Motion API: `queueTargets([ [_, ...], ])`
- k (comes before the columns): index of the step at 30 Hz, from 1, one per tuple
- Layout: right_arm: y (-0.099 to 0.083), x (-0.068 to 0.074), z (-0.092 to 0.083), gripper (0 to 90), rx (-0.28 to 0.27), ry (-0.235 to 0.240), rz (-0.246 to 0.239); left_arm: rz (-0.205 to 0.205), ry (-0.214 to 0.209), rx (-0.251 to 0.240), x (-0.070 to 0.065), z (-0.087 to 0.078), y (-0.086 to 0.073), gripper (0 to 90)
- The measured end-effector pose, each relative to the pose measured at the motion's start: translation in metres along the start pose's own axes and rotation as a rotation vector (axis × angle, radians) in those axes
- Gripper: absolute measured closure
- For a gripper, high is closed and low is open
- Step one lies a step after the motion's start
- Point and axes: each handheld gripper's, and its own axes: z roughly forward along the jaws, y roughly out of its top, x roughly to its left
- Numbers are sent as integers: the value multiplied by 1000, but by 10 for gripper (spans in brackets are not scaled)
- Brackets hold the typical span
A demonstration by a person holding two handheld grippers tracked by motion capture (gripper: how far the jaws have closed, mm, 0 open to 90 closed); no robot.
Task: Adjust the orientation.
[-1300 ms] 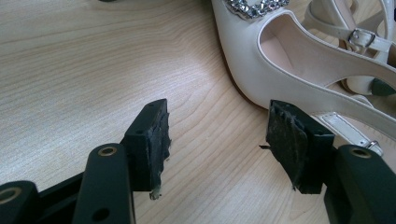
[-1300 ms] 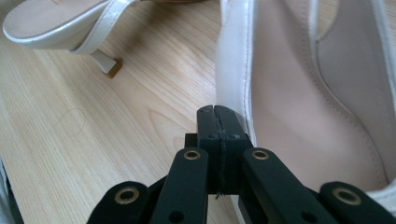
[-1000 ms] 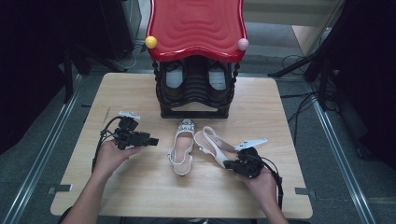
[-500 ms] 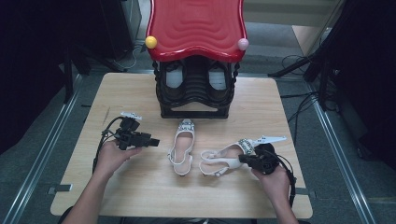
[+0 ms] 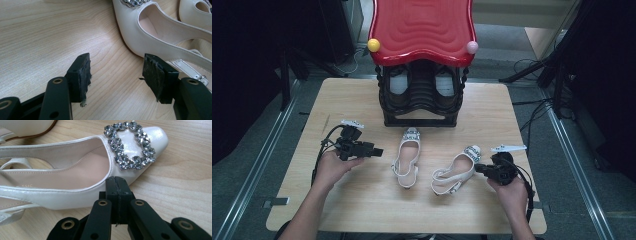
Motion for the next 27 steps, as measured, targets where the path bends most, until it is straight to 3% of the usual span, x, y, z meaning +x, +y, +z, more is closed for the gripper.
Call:
queueTargets([
  [10, 10, -1, 8, 900, -11, -25, -2, 23, 8, 11, -5, -2, -2, 405],
  [13, 13, -1, 10, 900, -12, -31, -4, 19, 6, -9, -6, -4, -5, 404],
  [25, 29, -2, 21, 900, -17, -49, -16, 11, 16, -12, -7, -7, -12, 404],
  [27, 30, -2, 18, 885, -41, -33, -2, 15, 13, -7, -8, -6, -12, 404],
])
